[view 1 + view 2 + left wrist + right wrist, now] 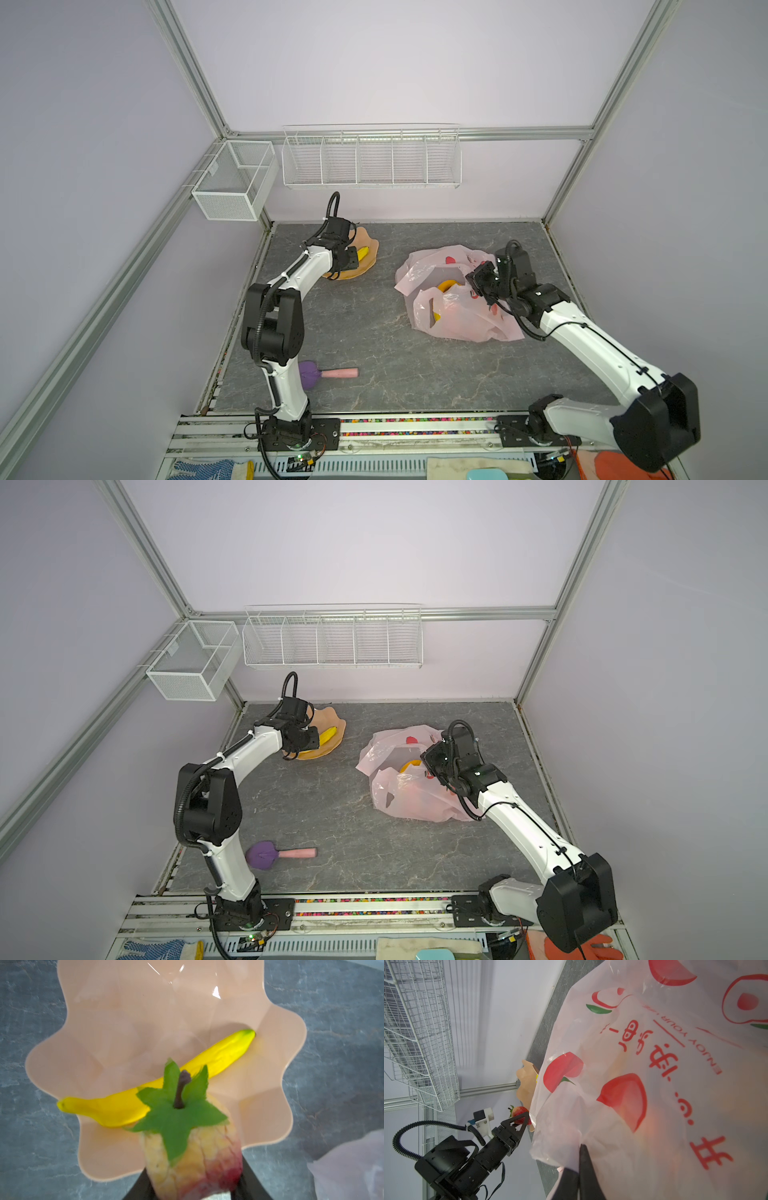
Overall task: Place the fruits into the plastic bag
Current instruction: 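Carry the strawberry with the left gripper toward the bag opening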
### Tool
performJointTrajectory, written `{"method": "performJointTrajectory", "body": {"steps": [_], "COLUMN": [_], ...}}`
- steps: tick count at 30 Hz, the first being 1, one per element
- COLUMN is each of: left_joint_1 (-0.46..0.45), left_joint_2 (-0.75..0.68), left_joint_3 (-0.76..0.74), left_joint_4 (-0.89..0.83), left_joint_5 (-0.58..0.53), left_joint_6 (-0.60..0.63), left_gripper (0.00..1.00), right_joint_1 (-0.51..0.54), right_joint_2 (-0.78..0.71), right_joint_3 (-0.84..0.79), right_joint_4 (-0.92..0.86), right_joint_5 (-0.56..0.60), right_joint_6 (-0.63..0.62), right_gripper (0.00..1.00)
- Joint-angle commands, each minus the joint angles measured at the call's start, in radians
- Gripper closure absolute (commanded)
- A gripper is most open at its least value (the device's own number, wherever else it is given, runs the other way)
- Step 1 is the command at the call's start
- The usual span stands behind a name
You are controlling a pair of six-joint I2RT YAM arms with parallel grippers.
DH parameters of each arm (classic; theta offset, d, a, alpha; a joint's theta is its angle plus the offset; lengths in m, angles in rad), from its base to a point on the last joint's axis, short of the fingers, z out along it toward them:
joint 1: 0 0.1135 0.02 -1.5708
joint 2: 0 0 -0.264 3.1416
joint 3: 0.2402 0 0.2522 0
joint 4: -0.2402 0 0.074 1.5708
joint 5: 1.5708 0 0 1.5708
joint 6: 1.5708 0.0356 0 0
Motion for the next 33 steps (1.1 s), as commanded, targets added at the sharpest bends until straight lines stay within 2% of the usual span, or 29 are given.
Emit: {"method": "performJointTrajectory", "body": {"steps": [1, 7, 14, 20, 23, 33], "left_joint_1": [-0.042, -0.136, -0.202, -0.288, -0.331, -0.367], "left_joint_2": [-0.121, -0.333, -0.429, -0.375, -0.331, -0.208], "left_joint_3": [-0.088, -0.26, -0.287, -0.223, -0.19, -0.089], "left_joint_4": [0.071, 0.16, 0.119, 0.015, -0.02, -0.039], "left_joint_5": [-0.003, 0.117, 0.236, 0.335, 0.34, 0.362], "left_joint_6": [0.041, 0.219, 0.419, 0.65, 0.744, 0.843], "left_gripper": [0.63, 0.63, 0.68, 0.73, 0.76, 0.76], "right_joint_1": [-0.006, -0.005, -0.006, -0.005, -0.003, 0.001], "right_joint_2": [-0.035, -0.043, -0.038, -0.037, -0.035, -0.048], "right_joint_3": [-0.007, -0.01, -0.008, -0.01, -0.01, -0.02], "right_joint_4": [0.004, 0.0, -0.001, -0.008, -0.006, -0.011], "right_joint_5": [0.014, 0.01, 0.0, 0.0, -0.002, 0.006], "right_joint_6": [0.003, 0.0, -0.003, -0.007, -0.007, -0.006], "right_gripper": [0.94, 0.94, 0.94, 0.94, 0.94, 0.94]}}
